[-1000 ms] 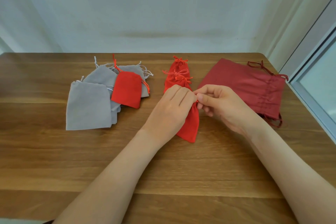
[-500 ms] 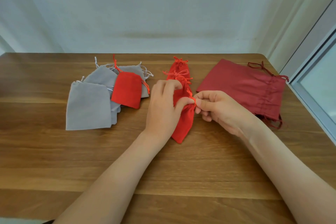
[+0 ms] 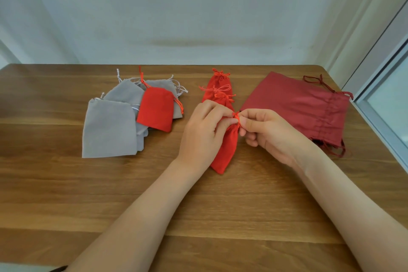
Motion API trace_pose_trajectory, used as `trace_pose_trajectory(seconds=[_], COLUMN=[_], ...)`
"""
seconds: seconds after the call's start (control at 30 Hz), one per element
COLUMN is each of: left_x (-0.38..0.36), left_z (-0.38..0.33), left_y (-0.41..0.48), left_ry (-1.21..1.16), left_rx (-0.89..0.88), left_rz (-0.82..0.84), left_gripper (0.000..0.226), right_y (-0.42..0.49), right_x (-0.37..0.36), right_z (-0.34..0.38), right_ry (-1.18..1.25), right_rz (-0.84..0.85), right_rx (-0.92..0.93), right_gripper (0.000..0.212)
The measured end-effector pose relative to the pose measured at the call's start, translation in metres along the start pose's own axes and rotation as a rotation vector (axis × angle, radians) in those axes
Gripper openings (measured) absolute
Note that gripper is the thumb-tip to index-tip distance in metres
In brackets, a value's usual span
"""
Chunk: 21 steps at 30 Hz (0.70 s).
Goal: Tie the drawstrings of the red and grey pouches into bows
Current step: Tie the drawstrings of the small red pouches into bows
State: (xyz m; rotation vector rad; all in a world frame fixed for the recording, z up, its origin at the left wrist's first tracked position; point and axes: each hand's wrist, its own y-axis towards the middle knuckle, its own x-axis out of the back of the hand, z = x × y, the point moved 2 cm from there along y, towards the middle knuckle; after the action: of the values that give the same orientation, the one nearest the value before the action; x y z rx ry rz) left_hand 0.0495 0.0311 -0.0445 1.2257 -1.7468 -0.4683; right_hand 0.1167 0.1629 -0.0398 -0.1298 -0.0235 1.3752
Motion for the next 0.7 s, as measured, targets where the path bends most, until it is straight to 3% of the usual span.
trace_pose_trajectory(seconds=[0.4,0.5,0.6,0.7], left_x=[0.001,-0.003,-0.006,-0.004], left_z=[-0.001,0.001,-0.001,-0.003], left_y=[0.001,0.000,-0.002,-0.002], left_ry=[0.282,0.215,0.082,0.109], left_rx=[-0.115,-0.053,0.074,0.072], left_rz=[0.030,0.081,0.151,0.137], left_gripper=[0.023,0.011,0.015,0.012], right_y=[0.002,0.003,0.007,0.010], right_x=[0.007,0.005,0.004,0.005], right_z=[0.000,-0.002,-0.007,-0.014], right_ry=[0.078,0.084,0.053,-0.014], right_rz=[-0.151,-0.192,-0.277,-0.374], right_rx=[-0.001,0.006,-0.010,-0.021], right_gripper=[0.017,0.018,0.021,0.021])
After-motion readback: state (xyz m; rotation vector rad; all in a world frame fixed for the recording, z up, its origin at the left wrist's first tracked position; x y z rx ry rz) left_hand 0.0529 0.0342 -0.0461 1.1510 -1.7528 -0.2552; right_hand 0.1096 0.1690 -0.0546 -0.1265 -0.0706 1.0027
